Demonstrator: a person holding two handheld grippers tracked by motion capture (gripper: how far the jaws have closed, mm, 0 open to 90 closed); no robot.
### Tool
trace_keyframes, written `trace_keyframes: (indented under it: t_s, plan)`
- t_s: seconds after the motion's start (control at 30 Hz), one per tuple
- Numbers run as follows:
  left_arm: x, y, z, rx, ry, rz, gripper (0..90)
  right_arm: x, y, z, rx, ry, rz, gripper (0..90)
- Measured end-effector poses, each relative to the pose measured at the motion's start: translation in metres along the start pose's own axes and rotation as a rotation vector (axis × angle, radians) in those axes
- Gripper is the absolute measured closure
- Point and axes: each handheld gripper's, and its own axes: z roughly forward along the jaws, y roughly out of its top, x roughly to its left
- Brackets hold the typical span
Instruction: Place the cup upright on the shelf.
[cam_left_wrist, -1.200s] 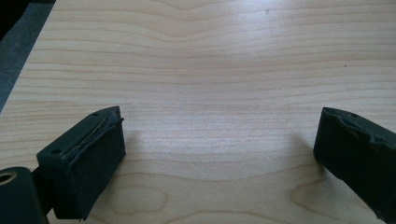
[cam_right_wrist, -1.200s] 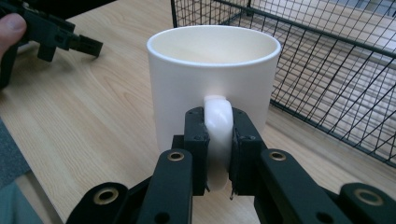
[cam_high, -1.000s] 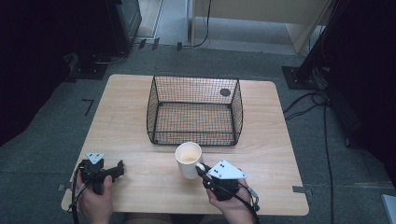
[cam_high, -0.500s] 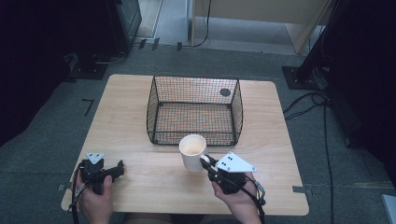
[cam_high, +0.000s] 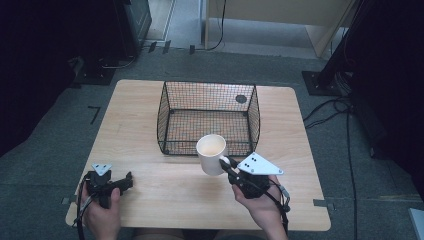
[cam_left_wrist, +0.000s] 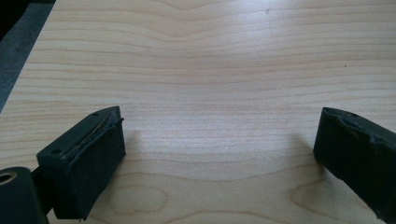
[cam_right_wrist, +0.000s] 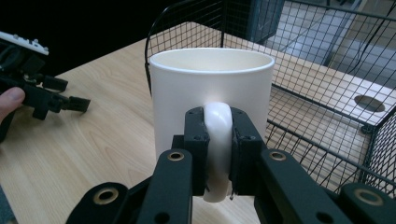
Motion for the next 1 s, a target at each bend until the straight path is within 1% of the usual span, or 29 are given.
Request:
trace_keyframes:
  t_s: [0.13, 0.37, 0.57, 0.63, 0.8, 1.0]
  plan:
    - [0.000, 0.000, 0.000, 0.000, 0.000, 0.000, 2.3, -0.003, 0.008, 0.000, -0.009, -0.015, -0.007, 80.6]
    - [0.000, 0.000, 0.000, 0.000, 0.000, 0.000, 2.2, -0.008, 0.016, 0.002, -0.022, -0.024, -0.018, 80.6]
    - [0.000, 0.000, 0.000, 0.000, 0.000, 0.000, 2.2, -0.014, 0.023, 0.005, -0.026, -0.035, -0.017, 80.6]
    - [0.000, 0.000, 0.000, 0.000, 0.000, 0.000, 2.2, -0.017, 0.028, 0.008, -0.030, -0.046, -0.013, 80.6]
    - [0.000, 0.000, 0.000, 0.000, 0.000, 0.000, 2.2, -0.021, 0.034, 0.011, -0.035, -0.053, -0.017, 80.6]
    - [0.000, 0.000, 0.000, -0.002, 0.000, -0.003, 2.2, -0.028, 0.042, 0.022, -0.030, -0.056, -0.025, 80.6]
